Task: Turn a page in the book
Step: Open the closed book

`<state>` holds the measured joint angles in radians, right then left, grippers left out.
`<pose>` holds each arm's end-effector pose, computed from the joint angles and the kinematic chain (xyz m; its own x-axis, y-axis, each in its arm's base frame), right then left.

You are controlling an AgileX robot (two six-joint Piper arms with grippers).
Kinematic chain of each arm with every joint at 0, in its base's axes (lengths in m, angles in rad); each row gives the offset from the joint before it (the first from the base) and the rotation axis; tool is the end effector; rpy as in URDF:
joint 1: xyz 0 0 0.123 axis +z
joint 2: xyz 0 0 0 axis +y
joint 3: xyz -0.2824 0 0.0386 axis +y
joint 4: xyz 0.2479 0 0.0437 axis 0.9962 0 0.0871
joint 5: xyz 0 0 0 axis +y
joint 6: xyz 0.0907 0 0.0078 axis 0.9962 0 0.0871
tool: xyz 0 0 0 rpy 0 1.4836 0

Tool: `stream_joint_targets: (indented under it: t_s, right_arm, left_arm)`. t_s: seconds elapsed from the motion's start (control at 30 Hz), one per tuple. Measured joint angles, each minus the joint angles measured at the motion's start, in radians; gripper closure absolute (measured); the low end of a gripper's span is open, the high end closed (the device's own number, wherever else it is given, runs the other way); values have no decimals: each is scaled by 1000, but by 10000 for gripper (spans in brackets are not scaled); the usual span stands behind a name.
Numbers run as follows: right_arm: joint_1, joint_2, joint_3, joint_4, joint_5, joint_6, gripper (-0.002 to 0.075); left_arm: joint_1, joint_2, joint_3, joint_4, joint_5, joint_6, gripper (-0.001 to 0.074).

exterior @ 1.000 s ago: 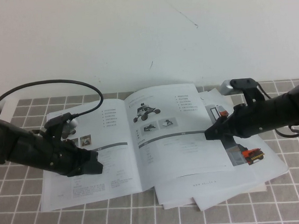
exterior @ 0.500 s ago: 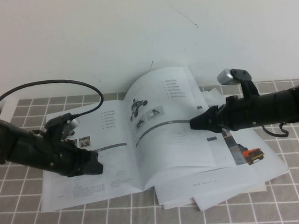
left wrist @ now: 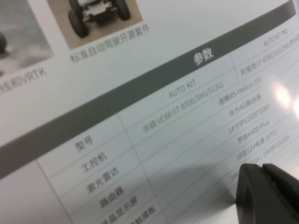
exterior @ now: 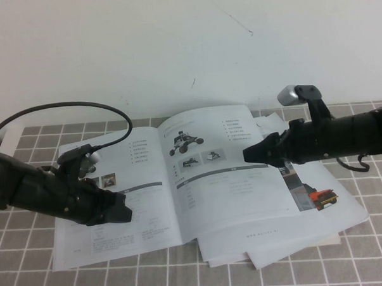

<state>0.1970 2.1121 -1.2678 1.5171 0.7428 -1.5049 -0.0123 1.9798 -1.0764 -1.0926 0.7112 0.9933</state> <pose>0.4021 0.1430 0.1405 -0.7036 -0.1457 -0.6955 -0.6077 0.6307 0.4826 0.3620 -0.0573 0.1301 -0.9244 0.0297 -0.3803 0.2443 0.8118 -0.5304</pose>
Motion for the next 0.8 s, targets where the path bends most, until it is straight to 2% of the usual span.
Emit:
stream_joint_targets:
  t_s: [0.13, 0.3, 0.8]
  right_arm:
    - [-2, -41, 0, -164, -156, 78, 370]
    - [-2, -60, 0, -299, -209, 181, 370]
    - [-2, -10, 0, -328, -209, 209, 370]
  left_arm:
    - [0, 0, 0, 0, 0, 0, 738]
    - [0, 0, 0, 0, 0, 2, 738]
    - [0, 0, 0, 0, 2, 8, 738]
